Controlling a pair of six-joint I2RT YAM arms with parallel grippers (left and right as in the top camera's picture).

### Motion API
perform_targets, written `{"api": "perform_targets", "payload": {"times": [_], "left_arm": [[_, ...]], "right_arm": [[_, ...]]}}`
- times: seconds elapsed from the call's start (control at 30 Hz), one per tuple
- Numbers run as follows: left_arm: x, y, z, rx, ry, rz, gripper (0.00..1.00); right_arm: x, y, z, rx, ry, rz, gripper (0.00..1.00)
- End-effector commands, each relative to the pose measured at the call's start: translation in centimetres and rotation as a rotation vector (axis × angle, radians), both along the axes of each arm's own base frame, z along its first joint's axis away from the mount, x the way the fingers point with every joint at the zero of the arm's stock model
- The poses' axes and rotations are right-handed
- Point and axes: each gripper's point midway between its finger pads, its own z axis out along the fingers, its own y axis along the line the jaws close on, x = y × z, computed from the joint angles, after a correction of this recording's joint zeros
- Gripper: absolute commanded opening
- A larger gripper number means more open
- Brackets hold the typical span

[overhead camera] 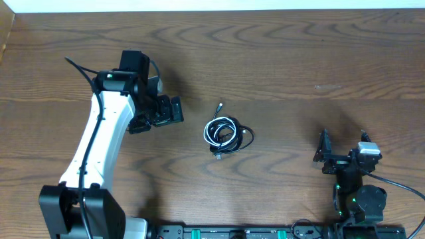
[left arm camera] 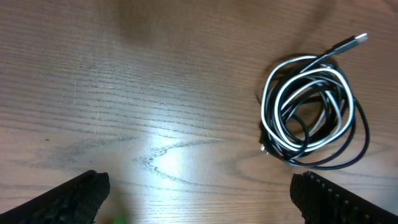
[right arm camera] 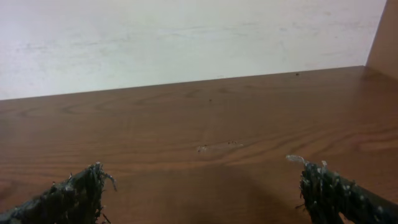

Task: Untangle cables
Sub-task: 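Move the left gripper over the black and white cable coil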

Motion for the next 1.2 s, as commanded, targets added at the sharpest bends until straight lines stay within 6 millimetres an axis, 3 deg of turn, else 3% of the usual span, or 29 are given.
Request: {"api": "perform_targets", "payload": {"times": [0.0,0.6,1.17], "left_arm": [[0.2,-0.2,-0.1,-0.009,0.008,0.008,0.99],[0.4,-0.5,-0.3,-0.014,0.019,0.060,0.99],[0.4,-3.1,-3.4,-0.025,-0.009,0.026,0.99]], "right_arm": [[0.0,0.2,-0.1,-0.006,0.003,0.007,0.99],[0.0,0.2,-0.1,-0.006,0.003,0.007,0.99],[0.0,0.2,-0.1,-0.006,0.003,0.007,0.99]]}}
